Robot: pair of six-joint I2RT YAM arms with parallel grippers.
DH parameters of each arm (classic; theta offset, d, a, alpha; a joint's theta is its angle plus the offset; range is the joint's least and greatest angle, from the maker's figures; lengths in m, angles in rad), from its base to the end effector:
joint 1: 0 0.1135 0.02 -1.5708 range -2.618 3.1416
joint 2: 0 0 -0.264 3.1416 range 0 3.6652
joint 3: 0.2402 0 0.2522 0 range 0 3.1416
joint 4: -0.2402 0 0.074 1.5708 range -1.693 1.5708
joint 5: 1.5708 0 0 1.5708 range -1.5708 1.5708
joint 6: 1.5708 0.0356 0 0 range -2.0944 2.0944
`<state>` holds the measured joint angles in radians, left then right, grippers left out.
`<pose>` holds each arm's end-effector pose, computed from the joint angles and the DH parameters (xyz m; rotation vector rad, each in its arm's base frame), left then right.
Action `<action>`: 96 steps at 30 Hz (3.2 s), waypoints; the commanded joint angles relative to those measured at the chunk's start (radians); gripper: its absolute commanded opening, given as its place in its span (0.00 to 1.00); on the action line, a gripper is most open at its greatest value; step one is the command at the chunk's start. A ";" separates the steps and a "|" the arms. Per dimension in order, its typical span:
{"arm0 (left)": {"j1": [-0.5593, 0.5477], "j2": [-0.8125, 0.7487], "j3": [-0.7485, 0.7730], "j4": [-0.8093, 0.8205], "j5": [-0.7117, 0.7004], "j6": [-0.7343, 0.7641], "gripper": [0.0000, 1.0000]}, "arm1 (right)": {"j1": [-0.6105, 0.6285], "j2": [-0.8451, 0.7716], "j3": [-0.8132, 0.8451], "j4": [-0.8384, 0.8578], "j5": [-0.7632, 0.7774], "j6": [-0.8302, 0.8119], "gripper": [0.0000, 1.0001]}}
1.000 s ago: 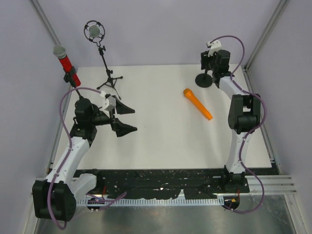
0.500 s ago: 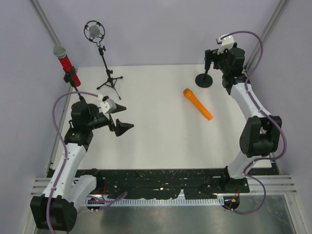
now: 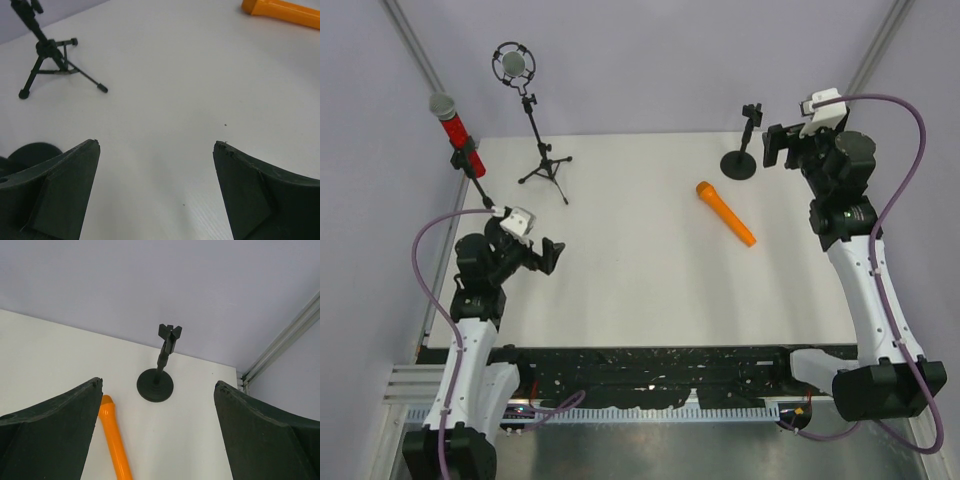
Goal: Remove the microphone from the stand
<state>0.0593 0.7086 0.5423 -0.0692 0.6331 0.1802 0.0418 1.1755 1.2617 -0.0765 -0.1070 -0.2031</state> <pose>0.1719 -0.0109 0.2800 0.5475 1.6906 -0.3975 0.2662 0.0149 0.4391 -0.2741 1.5371 -0.0436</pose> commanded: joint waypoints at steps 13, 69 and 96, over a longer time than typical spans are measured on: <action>0.189 0.196 -0.228 0.831 -0.329 -0.206 1.00 | 0.000 -0.180 -0.045 -0.071 -0.183 0.097 0.96; 0.241 0.821 0.051 1.253 -0.575 -0.297 0.17 | 0.004 -0.312 -0.108 -0.075 -0.264 0.202 0.96; 0.267 0.669 -0.084 1.361 -0.121 -0.347 0.00 | 0.003 -0.309 -0.107 -0.065 -0.307 0.202 0.96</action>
<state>0.3164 1.4548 0.4614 1.1809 0.3496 -0.1204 0.0422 0.8829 1.1496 -0.1848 -0.3824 -0.0158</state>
